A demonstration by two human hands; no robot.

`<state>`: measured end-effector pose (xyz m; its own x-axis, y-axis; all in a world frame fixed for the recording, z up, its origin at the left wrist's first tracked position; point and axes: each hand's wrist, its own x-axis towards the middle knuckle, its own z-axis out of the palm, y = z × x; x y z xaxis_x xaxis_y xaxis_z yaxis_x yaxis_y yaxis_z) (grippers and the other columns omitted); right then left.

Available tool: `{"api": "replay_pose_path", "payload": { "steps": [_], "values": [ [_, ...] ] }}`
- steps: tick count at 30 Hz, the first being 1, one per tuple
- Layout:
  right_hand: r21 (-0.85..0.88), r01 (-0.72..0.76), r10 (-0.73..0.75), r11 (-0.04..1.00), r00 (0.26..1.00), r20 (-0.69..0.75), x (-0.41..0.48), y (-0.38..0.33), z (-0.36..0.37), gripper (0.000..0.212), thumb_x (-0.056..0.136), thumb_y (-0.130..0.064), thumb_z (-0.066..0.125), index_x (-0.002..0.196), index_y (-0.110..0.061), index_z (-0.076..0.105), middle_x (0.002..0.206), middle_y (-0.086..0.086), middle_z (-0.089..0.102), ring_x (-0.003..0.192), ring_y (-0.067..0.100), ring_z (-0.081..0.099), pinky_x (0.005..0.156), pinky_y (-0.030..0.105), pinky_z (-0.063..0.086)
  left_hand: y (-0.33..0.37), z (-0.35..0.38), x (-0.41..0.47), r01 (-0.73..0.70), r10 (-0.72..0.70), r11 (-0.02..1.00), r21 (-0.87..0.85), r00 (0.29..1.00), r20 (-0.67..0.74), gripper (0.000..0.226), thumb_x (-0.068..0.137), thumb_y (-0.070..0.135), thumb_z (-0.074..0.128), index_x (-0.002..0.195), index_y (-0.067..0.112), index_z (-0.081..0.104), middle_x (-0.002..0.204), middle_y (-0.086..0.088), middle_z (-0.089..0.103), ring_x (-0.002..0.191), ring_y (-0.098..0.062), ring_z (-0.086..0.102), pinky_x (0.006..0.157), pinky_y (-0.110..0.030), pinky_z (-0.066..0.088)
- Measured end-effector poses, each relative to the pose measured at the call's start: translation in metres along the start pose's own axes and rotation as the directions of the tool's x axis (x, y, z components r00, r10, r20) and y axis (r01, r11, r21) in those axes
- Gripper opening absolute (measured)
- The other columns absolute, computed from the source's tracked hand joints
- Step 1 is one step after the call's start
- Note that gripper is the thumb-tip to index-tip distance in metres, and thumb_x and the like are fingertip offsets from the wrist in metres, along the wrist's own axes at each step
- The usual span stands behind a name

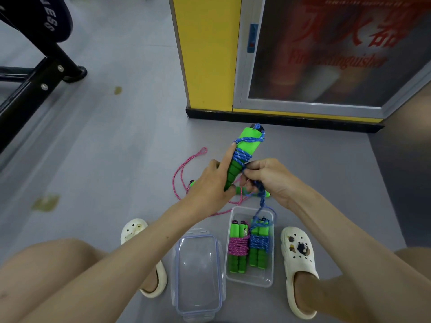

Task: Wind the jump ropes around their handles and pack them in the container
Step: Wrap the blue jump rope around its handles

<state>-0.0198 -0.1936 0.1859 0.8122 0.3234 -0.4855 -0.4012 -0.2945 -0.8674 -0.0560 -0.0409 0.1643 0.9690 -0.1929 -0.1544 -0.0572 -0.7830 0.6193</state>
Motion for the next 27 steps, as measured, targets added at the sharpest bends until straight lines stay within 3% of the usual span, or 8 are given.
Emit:
{"api": "replay_pose_path", "payload": {
  "steps": [7, 10, 13, 15, 18, 21, 24, 27],
  "values": [
    [0.020, -0.018, 0.019, 1.000, 0.998, -0.060, 0.004, -0.006, 0.006, 0.015, 0.091, -0.012, 0.059, 0.081, -0.002, 0.066, 0.061, 0.007, 0.058, 0.039, 0.007, 0.040, 0.042, 0.017, 0.033, -0.001, -0.001, 0.002, 0.040, -0.004, 0.975, 0.216, 0.986, -0.165, 0.086, 0.091, 0.021, 0.055, 0.152, 0.032, -0.005, 0.112, -0.012, 0.039, 0.098, -0.027, 0.042, 0.067, -0.035, 0.041],
    [0.012, -0.015, 0.016, 1.000, 0.999, -0.050, 0.007, -0.004, 0.010, 0.031, 0.087, -0.033, 0.064, 0.070, -0.008, 0.062, 0.060, 0.004, 0.054, 0.042, 0.009, 0.035, 0.045, 0.020, 0.031, -0.002, 0.002, 0.000, 0.069, -0.005, 0.959, 0.274, 0.974, -0.225, 0.086, 0.092, 0.021, 0.056, 0.153, 0.018, -0.005, 0.118, -0.014, 0.040, 0.101, -0.030, 0.043, 0.064, -0.034, 0.037],
    [0.016, 0.029, -0.026, 0.999, 0.989, -0.147, 0.009, -0.001, 0.013, 0.046, 0.082, -0.049, 0.065, 0.069, -0.005, 0.060, 0.062, 0.011, 0.049, 0.042, 0.011, 0.032, 0.047, 0.023, 0.028, -0.006, 0.006, 0.000, -0.024, 0.097, 0.959, 0.284, 0.964, -0.247, 0.092, 0.084, 0.018, 0.065, 0.152, 0.006, 0.004, 0.121, -0.020, 0.042, 0.103, -0.035, 0.045, 0.072, -0.041, 0.045],
    [0.002, 0.085, -0.083, 0.996, 0.977, -0.198, 0.010, -0.001, 0.012, 0.047, 0.084, -0.047, 0.065, 0.065, -0.004, 0.060, 0.064, 0.014, 0.048, 0.042, 0.011, 0.031, 0.048, 0.024, 0.027, -0.003, 0.006, 0.001, -0.033, 0.077, 0.983, 0.182, 0.967, -0.242, 0.100, 0.081, 0.025, 0.069, 0.152, 0.005, 0.001, 0.127, -0.021, 0.037, 0.111, -0.037, 0.041, 0.088, -0.046, 0.044],
    [-0.005, 0.126, -0.124, 0.992, 0.964, -0.235, 0.012, -0.002, 0.009, 0.047, 0.087, -0.043, 0.062, 0.063, -0.003, 0.060, 0.062, 0.014, 0.048, 0.042, 0.009, 0.031, 0.051, 0.025, 0.027, 0.003, -0.001, 0.005, 0.065, -0.068, 0.998, -0.025, 0.986, -0.152, 0.107, 0.081, 0.046, 0.068, 0.153, 0.018, -0.006, 0.136, -0.011, 0.024, 0.124, -0.025, 0.027, 0.103, -0.038, 0.030],
    [0.049, 0.134, -0.118, 0.990, 0.963, -0.241, 0.012, -0.002, 0.007, 0.046, 0.091, -0.039, 0.059, 0.064, -0.001, 0.058, 0.059, 0.014, 0.045, 0.038, 0.008, 0.029, 0.046, 0.022, 0.026, 0.008, -0.018, 0.008, 0.128, -0.172, 0.940, -0.315, 0.978, -0.116, 0.091, 0.075, 0.061, 0.058, 0.151, 0.030, 0.018, 0.127, 0.001, 0.031, 0.125, -0.015, 0.030, 0.107, -0.032, 0.029],
    [0.076, 0.132, -0.113, 0.988, 0.971, -0.210, 0.012, 0.000, 0.005, 0.046, 0.093, -0.038, 0.055, 0.070, 0.002, 0.059, 0.066, 0.018, 0.048, 0.040, 0.010, 0.028, 0.045, 0.023, 0.024, 0.007, -0.031, 0.008, 0.140, -0.235, 0.766, -0.627, 0.969, -0.071, 0.062, 0.085, 0.036, 0.069, 0.140, 0.022, 0.044, 0.118, 0.003, 0.048, 0.111, -0.009, 0.051, 0.093, -0.019, 0.045],
    [0.050, 0.137, -0.128, 0.989, 0.981, -0.145, 0.010, 0.001, 0.005, 0.045, 0.093, -0.036, 0.055, 0.075, 0.005, 0.061, 0.064, 0.015, 0.049, 0.041, 0.009, 0.028, 0.044, 0.020, 0.026, 0.003, -0.035, 0.006, 0.210, -0.273, 0.552, -0.807, 0.960, 0.064, 0.049, 0.079, 0.011, 0.075, 0.124, 0.017, 0.058, 0.107, -0.002, 0.065, 0.095, -0.015, 0.064, 0.084, -0.027, 0.054]
  ]
}}
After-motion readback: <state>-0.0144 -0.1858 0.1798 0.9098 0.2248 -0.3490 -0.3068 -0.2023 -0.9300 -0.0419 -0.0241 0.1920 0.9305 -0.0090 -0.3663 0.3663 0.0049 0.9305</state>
